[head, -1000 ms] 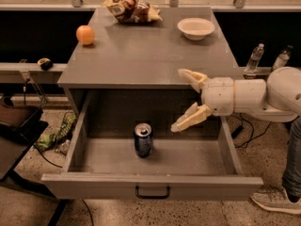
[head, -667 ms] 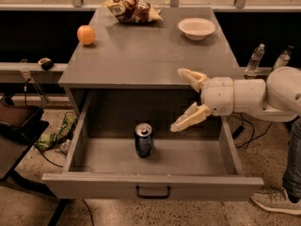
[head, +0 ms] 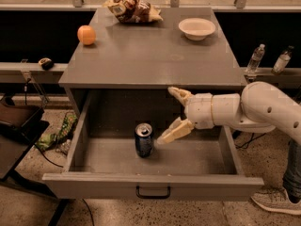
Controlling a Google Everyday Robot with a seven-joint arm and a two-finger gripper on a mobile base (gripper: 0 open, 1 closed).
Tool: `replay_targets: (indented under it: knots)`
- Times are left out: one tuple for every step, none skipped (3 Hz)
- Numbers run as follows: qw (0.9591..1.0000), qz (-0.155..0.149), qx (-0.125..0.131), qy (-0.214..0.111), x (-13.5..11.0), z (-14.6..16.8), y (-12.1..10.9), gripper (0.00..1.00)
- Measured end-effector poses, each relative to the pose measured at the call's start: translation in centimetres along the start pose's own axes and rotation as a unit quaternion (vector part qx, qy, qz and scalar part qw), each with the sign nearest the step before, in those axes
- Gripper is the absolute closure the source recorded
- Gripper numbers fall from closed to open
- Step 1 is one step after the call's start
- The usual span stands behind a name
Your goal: Pick pepsi can from top drawer and place on counter
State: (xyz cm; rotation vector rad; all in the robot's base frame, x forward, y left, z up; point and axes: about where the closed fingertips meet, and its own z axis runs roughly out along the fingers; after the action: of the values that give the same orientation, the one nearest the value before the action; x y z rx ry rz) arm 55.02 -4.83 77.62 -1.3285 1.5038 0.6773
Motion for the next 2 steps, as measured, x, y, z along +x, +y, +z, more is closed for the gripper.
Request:
replay_targets:
  knots:
    - [0.9997,0.016,0.000,0.019,3.3,2.8,0.3,0.00]
    - [0.9995,0.027,-0.005,0.015,5.4,5.0,0.8,0.00]
